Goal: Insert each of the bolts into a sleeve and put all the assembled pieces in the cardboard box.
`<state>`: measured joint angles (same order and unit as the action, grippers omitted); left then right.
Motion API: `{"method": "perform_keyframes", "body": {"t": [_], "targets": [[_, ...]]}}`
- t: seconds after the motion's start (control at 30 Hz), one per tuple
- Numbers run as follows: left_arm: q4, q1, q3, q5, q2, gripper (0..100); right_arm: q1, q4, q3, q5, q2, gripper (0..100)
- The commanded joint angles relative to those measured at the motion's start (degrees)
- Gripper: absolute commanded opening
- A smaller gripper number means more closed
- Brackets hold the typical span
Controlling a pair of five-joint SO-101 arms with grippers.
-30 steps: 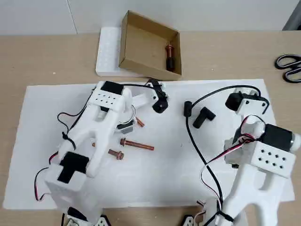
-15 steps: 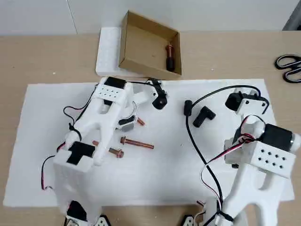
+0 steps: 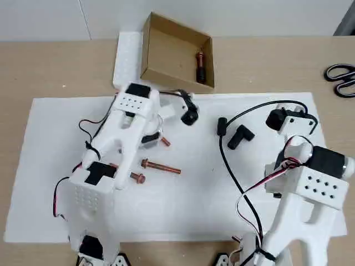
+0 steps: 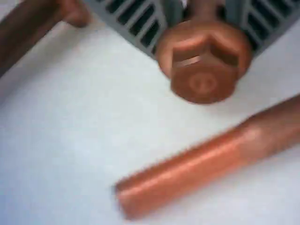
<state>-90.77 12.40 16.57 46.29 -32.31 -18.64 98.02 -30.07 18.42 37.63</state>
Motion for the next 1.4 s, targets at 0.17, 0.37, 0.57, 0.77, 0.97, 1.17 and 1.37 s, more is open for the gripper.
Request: {"method": "perform_keyframes", "body": {"t": [0.17,0.37,0.57,0.77,0.97,1.17,1.37], "targets": [[-9.58,0.0,19.56,-4.84,0.7,1,-0.31,-0.66,0.35,-0.09,1.01,0.3],[-9.67,0.88,19.12,-12.57,8.0,1,-0.22,-0.4,0.53,-0.09,1.45,0.3],[-9.67,0.7,11.47,-20.84,19.43,1,3.82,-0.4,0.62,-0.09,1.45,0.3],[-9.67,0.44,6.02,-39.3,29.19,1,14.81,-0.4,0.79,-0.53,1.45,0.3],[-9.67,0.44,3.56,-49.23,39.12,1,21.58,-0.13,1.76,-2.46,1.45,0.3],[-9.49,0.44,3.38,-54.24,50.29,1,22.55,1.27,6.51,-7.65,1.54,0.3],[-9.49,0.44,-0.22,-62.68,57.58,1,22.64,1.19,7.65,-7.56,1.63,0.3]]}}
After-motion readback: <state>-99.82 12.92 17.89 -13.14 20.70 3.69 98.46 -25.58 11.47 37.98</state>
